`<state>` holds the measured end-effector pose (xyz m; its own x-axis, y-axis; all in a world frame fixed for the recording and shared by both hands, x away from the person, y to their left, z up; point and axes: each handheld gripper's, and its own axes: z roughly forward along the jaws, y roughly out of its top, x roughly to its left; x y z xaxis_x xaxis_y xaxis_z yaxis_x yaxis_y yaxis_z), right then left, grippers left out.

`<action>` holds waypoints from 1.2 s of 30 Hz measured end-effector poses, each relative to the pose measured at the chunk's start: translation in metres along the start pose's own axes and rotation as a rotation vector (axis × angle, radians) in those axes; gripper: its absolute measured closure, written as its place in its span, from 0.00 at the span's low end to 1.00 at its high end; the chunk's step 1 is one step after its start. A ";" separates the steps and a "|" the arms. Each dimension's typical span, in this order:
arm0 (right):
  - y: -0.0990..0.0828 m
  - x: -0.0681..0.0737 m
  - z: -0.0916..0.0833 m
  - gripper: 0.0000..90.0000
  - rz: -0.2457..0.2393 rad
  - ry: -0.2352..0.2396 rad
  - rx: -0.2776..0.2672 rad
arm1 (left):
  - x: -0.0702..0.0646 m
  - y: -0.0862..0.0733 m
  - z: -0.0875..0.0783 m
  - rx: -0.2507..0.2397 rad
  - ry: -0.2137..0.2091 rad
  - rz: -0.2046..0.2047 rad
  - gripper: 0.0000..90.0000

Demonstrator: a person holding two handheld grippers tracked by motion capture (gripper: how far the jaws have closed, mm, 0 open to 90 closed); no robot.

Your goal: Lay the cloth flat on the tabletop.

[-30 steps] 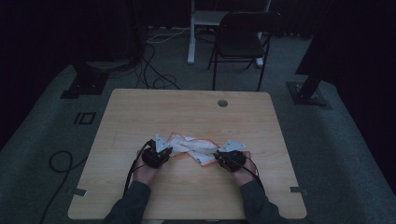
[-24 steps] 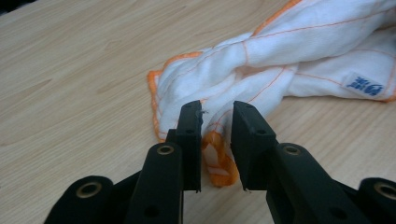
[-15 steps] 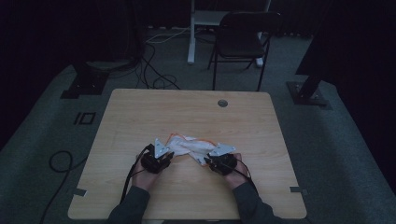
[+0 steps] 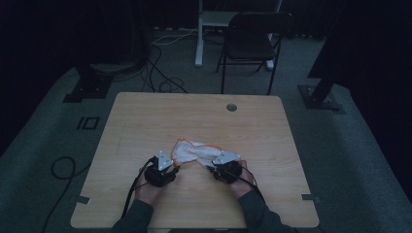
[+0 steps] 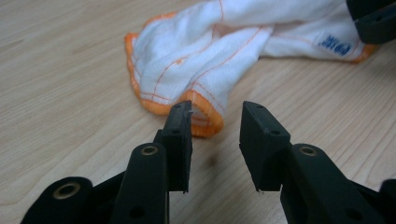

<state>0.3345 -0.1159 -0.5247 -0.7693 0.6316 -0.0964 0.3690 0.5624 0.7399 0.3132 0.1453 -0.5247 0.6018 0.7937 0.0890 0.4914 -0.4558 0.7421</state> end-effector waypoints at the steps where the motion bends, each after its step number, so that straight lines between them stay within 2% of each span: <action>1: 0.000 0.001 0.000 0.76 0.001 0.001 0.000 | 0.000 0.000 0.001 0.006 -0.002 -0.004 0.72; 10: 0.001 0.002 0.005 0.70 0.001 -0.003 0.003 | 0.001 -0.006 0.008 0.034 0.009 -0.021 0.72; 20: -0.002 0.005 0.010 0.69 -0.001 0.002 0.029 | 0.002 0.000 0.021 0.055 0.017 -0.009 0.71; 23: -0.003 0.005 0.012 0.69 -0.004 -0.001 0.043 | 0.003 0.003 0.024 0.056 0.032 -0.007 0.76; 26: -0.004 0.004 0.014 0.71 -0.005 -0.007 0.056 | 0.008 0.006 0.025 0.051 0.037 -0.022 0.82; 30: -0.004 0.003 0.013 0.78 -0.009 -0.013 0.065 | 0.012 0.012 0.023 0.042 0.031 -0.034 0.96; 31: -0.005 0.001 0.011 0.86 -0.010 -0.010 0.064 | 0.014 0.016 0.022 0.034 0.033 -0.031 0.98; 33: -0.005 0.000 0.008 0.92 -0.013 -0.011 0.061 | 0.016 0.020 0.020 0.028 0.031 -0.029 0.98; 36: -0.005 -0.003 0.002 0.94 -0.028 -0.026 0.056 | 0.021 0.026 0.016 0.011 0.024 -0.039 0.99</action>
<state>0.3360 -0.1193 -0.5293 -0.7663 0.6283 -0.1339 0.3770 0.6086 0.6982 0.3484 0.1435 -0.5144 0.5666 0.8205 0.0760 0.5213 -0.4284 0.7380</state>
